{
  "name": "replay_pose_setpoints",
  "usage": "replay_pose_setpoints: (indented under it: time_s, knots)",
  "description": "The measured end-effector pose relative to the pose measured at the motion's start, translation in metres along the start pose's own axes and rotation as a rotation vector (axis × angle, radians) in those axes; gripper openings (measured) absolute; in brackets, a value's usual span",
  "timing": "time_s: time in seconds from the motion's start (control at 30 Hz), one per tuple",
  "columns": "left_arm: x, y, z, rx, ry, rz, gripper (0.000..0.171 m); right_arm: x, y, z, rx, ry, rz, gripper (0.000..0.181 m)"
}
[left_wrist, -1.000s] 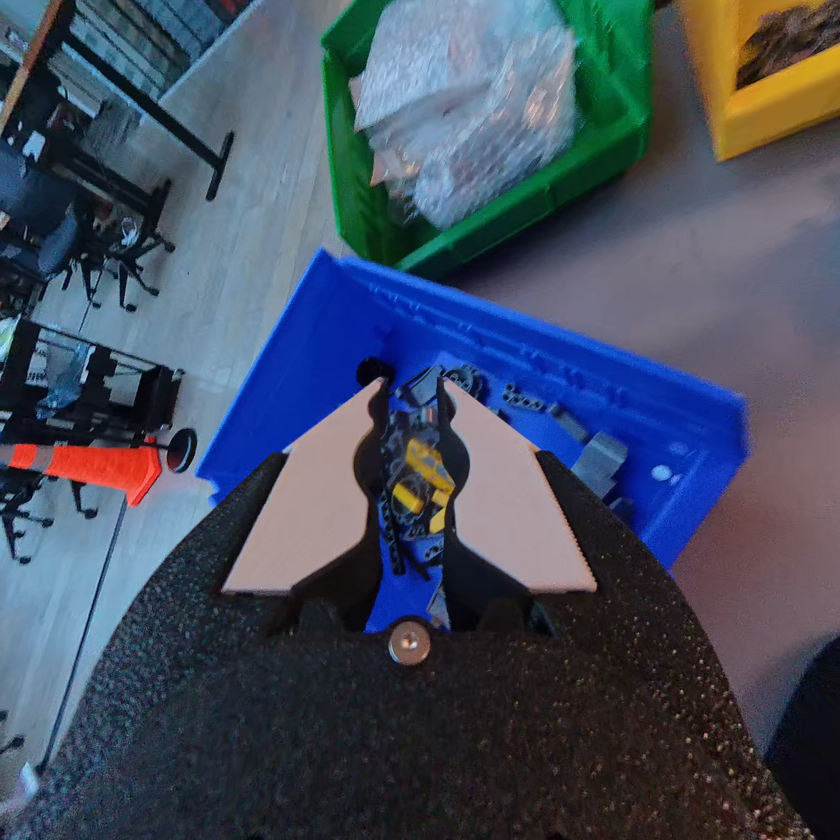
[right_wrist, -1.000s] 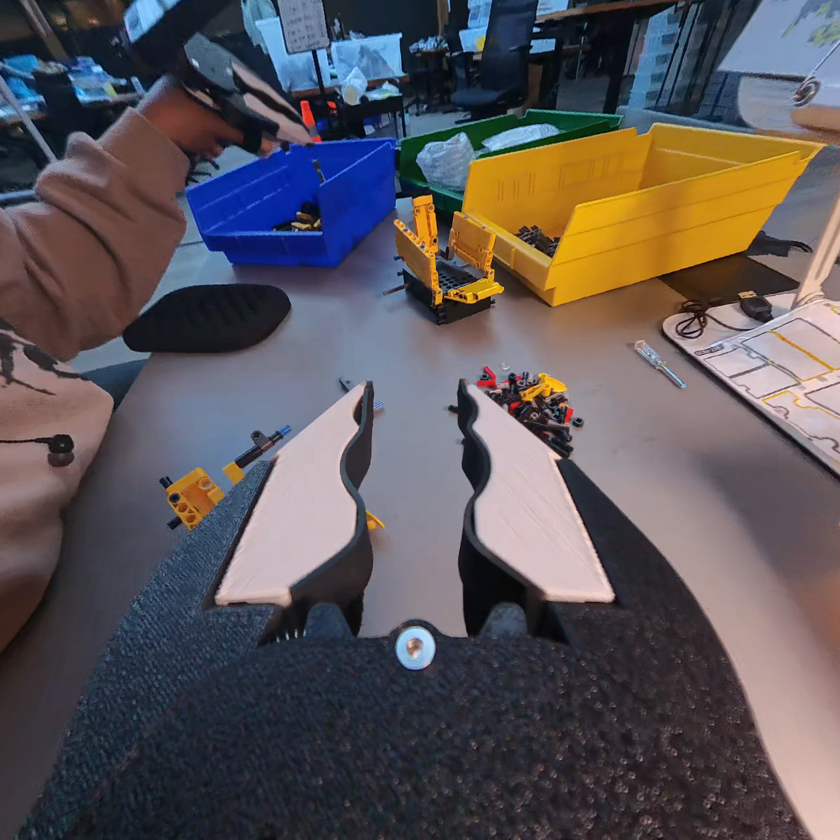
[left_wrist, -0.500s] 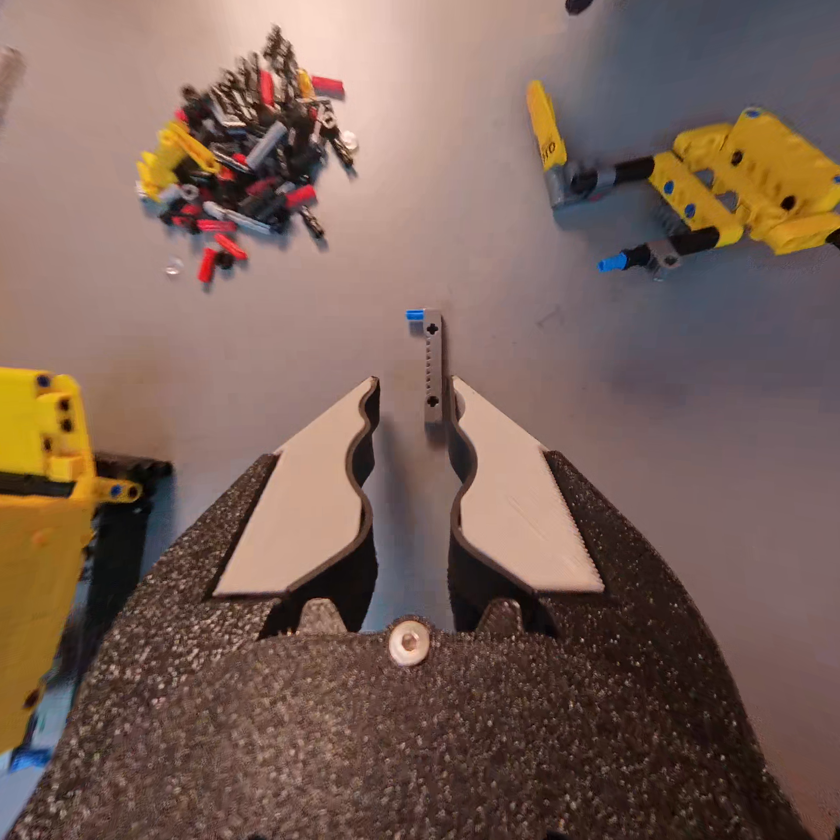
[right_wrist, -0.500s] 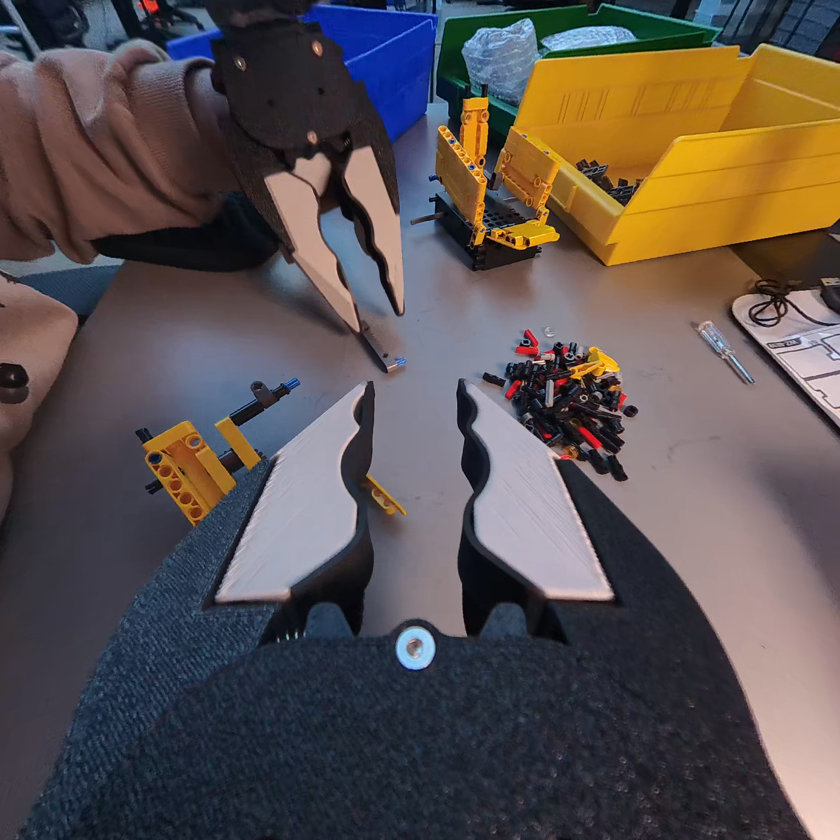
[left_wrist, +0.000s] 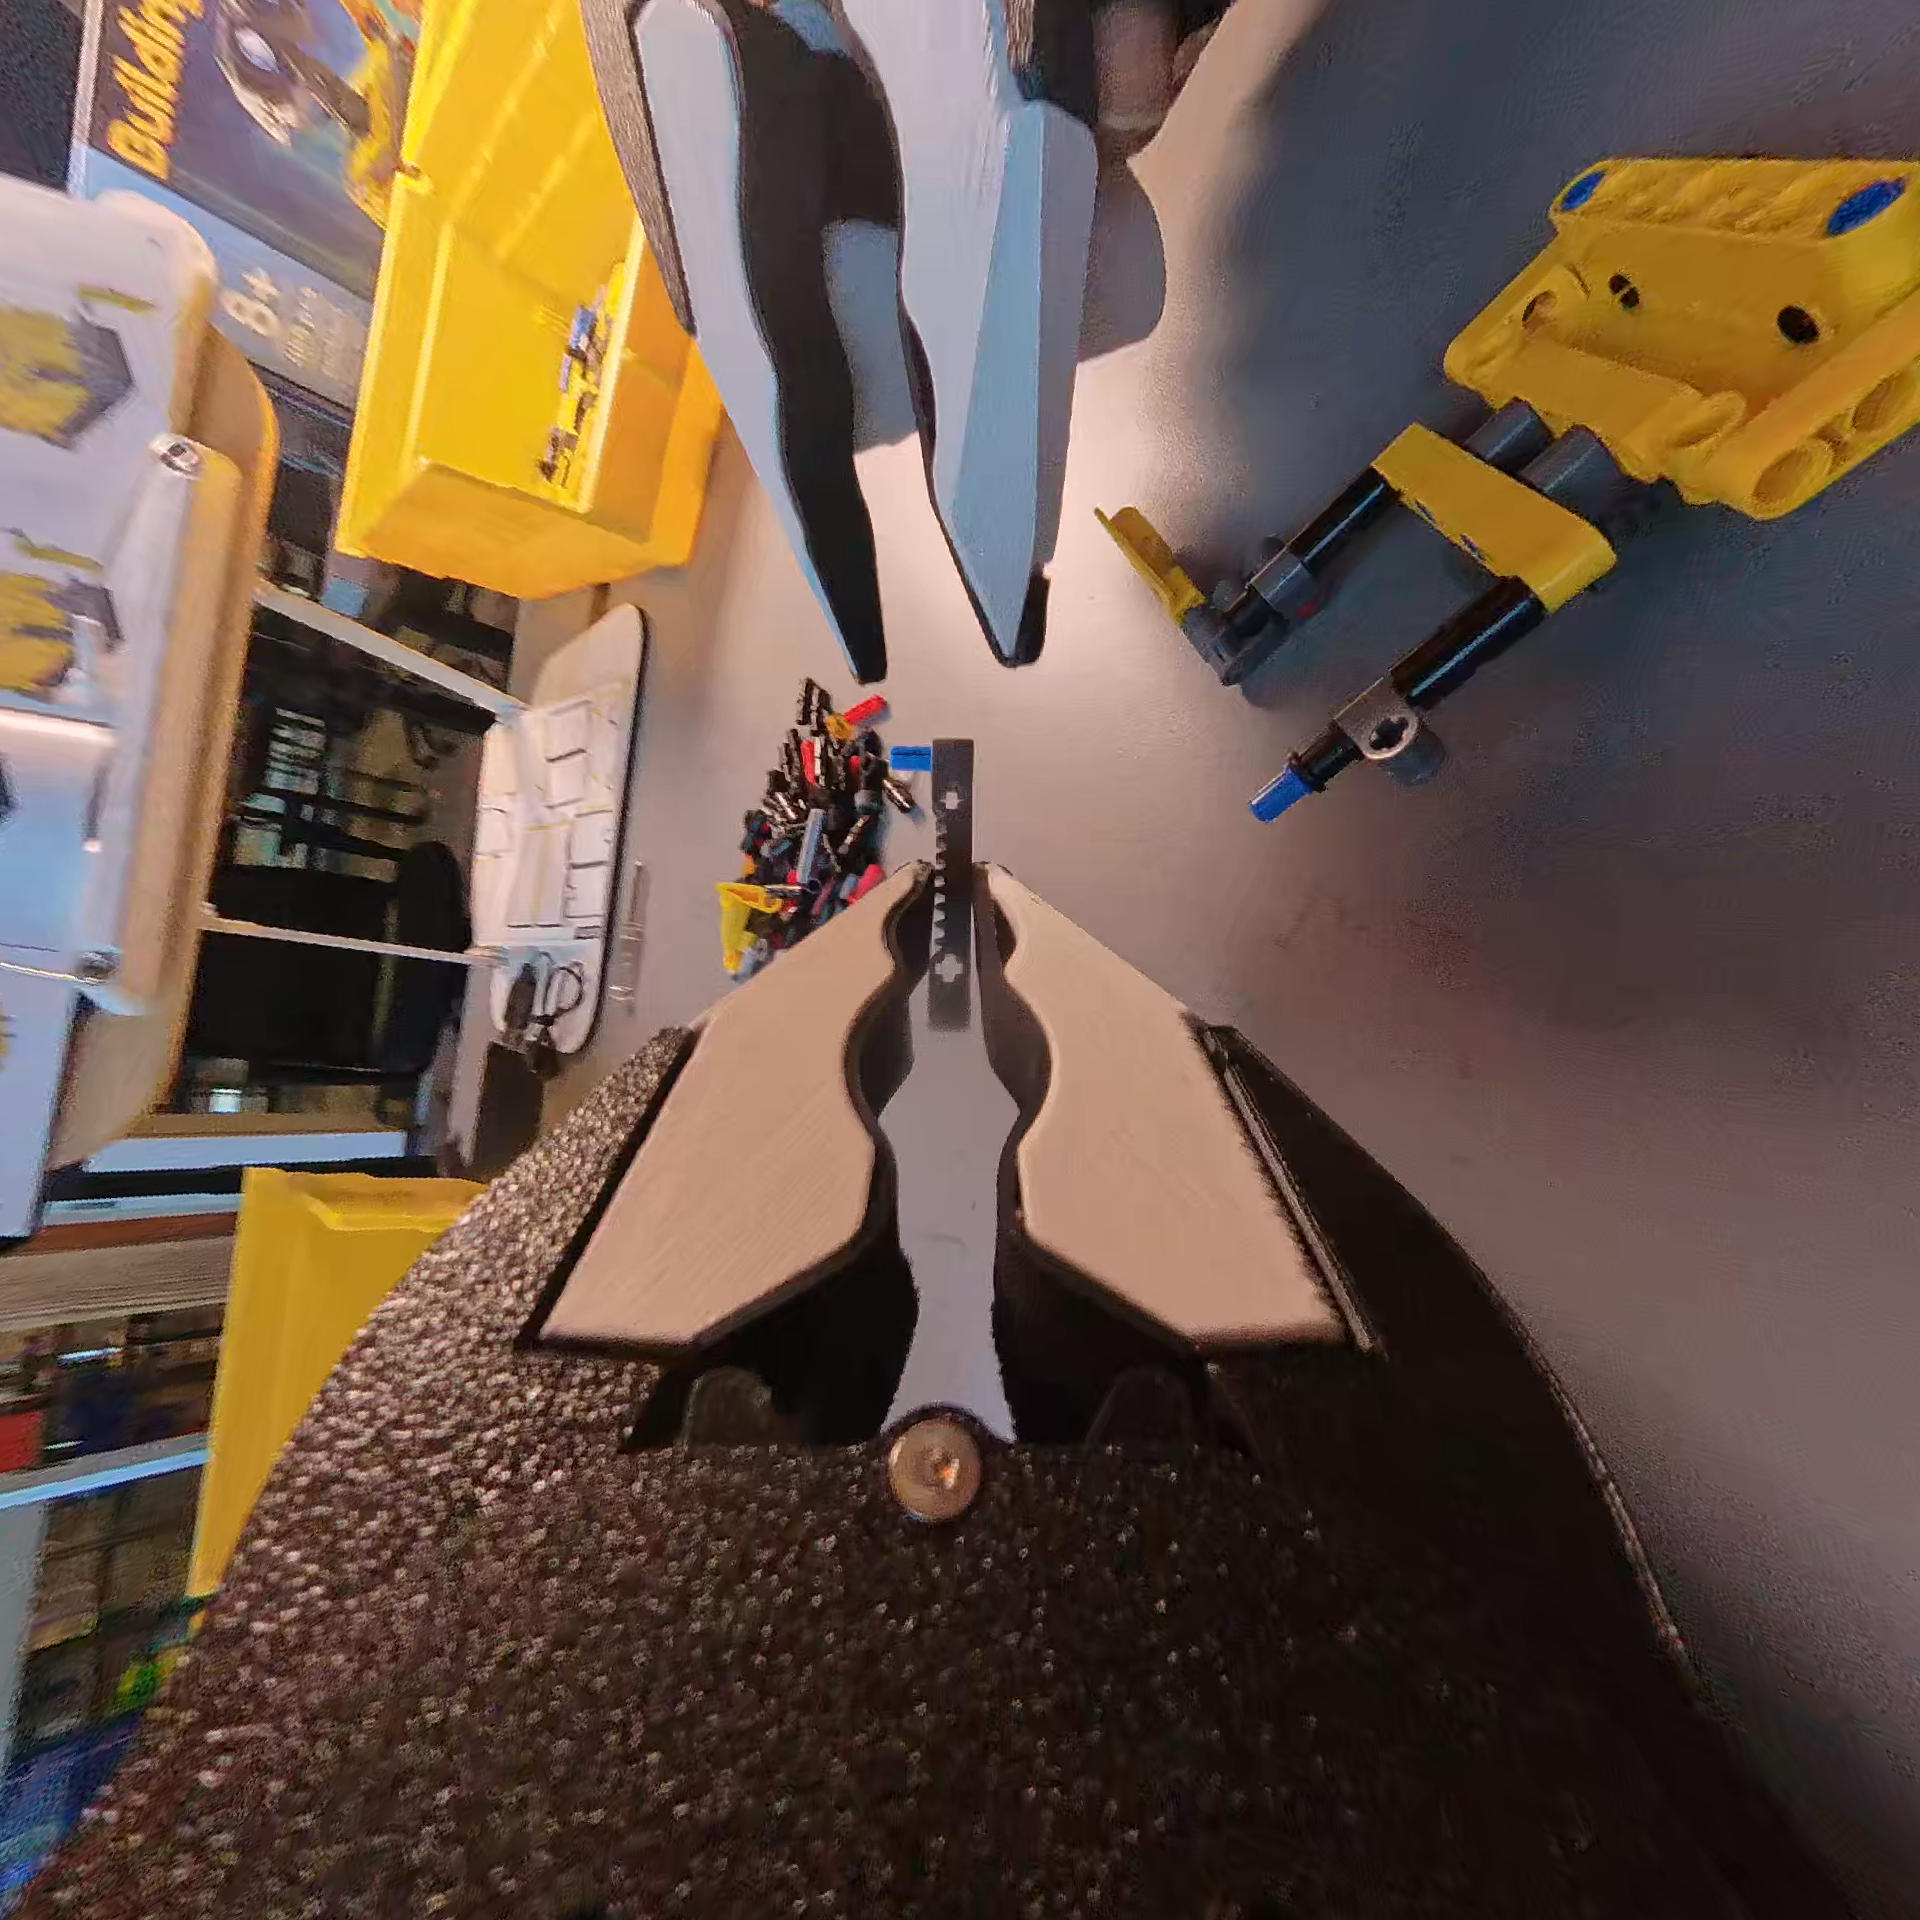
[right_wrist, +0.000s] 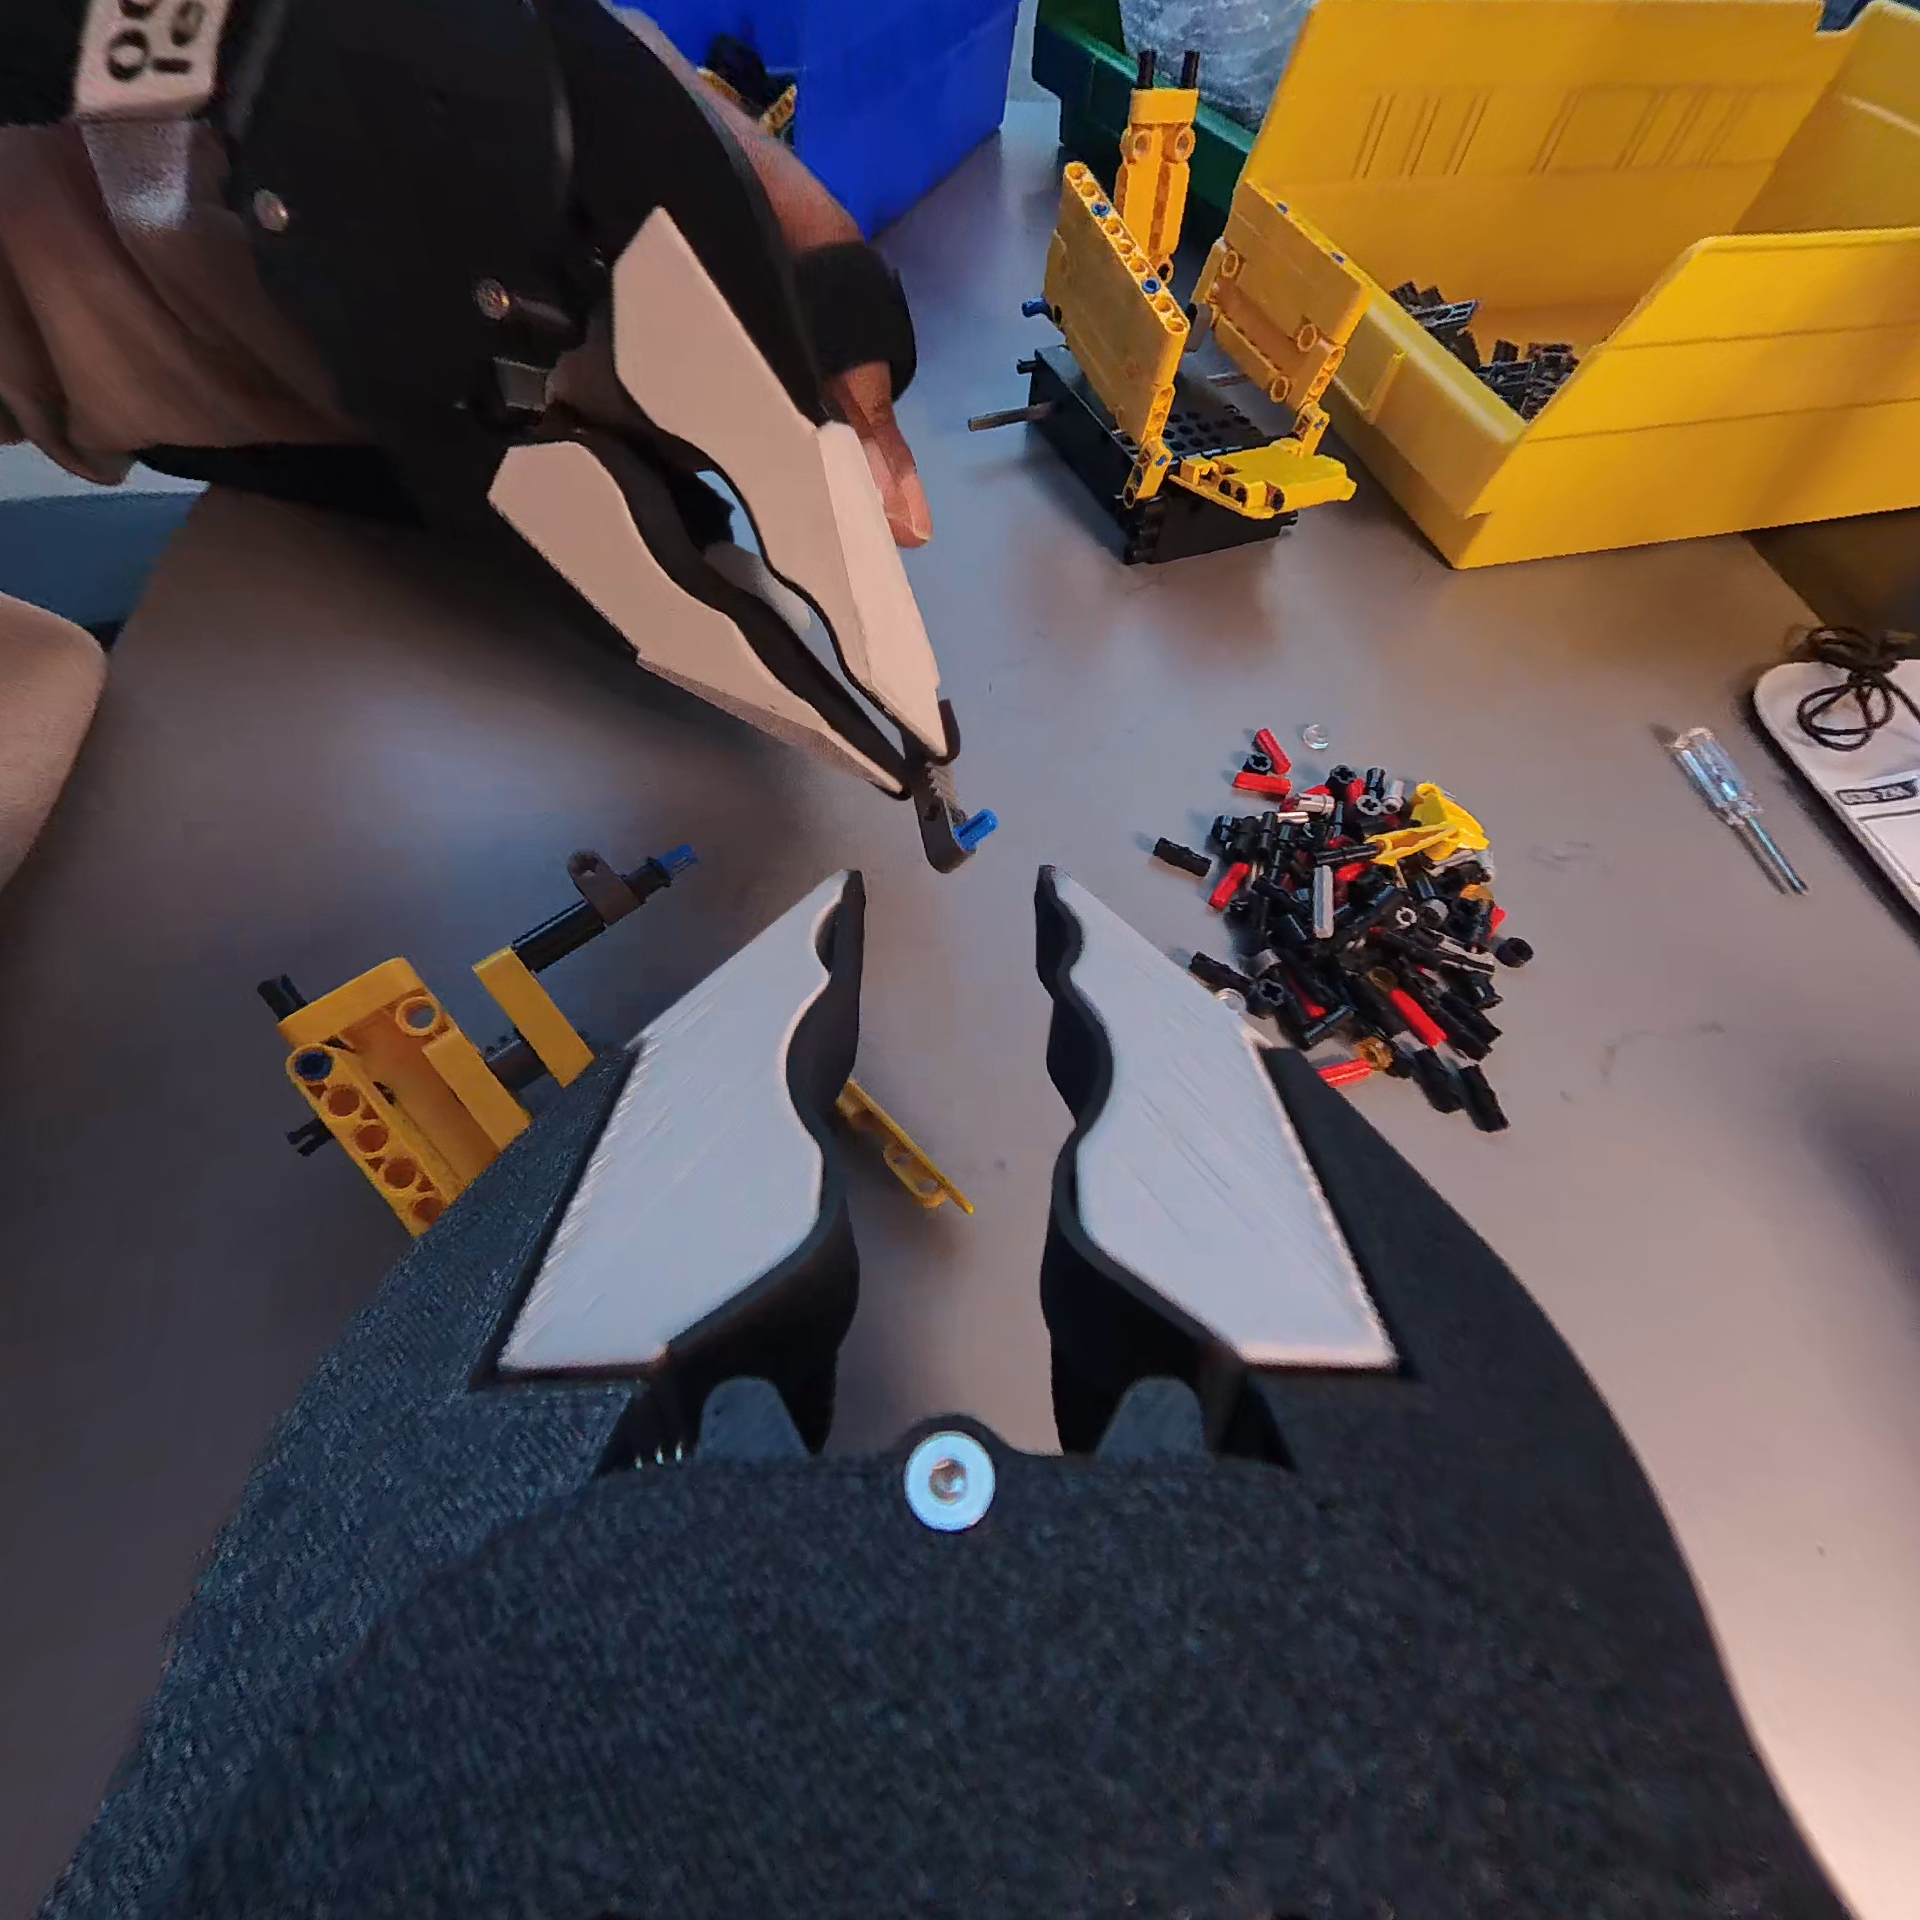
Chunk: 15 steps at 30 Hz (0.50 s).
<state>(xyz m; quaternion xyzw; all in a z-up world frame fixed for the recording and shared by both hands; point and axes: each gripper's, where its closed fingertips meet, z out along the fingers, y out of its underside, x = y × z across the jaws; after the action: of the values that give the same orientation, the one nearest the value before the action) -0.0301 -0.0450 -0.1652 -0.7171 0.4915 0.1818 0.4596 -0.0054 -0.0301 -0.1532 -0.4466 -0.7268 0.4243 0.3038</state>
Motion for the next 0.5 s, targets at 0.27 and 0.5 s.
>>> replay_pose_setpoints:
  time_s: [0.27,0.5]
  knots:
    - [-0.007,-0.022,-0.012,0.137,-0.096,0.073,0.006,-0.014,-0.013,0.004,0.06,-0.071,0.02,0.009]
    - [-0.045,-0.035,-0.047,0.554,0.156,-0.707,0.038,-0.014,-0.053,-0.022,0.309,-0.035,-0.081,0.009]
